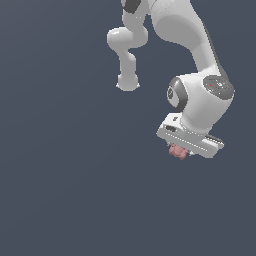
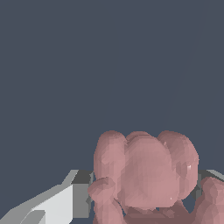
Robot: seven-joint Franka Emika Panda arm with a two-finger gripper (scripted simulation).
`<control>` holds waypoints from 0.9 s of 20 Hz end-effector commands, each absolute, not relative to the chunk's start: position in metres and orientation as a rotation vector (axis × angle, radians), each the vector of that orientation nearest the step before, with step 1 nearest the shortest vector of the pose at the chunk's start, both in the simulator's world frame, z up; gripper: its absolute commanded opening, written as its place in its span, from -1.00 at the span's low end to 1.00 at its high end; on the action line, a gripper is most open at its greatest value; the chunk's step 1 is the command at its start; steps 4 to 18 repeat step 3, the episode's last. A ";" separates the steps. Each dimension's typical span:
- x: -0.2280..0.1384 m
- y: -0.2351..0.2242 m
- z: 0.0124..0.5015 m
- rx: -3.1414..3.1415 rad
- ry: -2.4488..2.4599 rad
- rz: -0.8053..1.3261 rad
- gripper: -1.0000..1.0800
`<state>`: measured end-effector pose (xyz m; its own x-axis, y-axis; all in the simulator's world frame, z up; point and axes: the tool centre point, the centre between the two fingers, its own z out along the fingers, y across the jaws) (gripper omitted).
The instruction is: Pick up the object and move it to a goal position.
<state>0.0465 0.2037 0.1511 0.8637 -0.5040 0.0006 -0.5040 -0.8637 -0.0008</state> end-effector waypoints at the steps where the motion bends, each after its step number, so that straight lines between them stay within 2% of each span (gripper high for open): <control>1: 0.048 0.208 0.154 -3.032 0.823 0.000 -1.00; 18: 0.048 0.209 0.154 -3.032 0.823 0.000 -1.00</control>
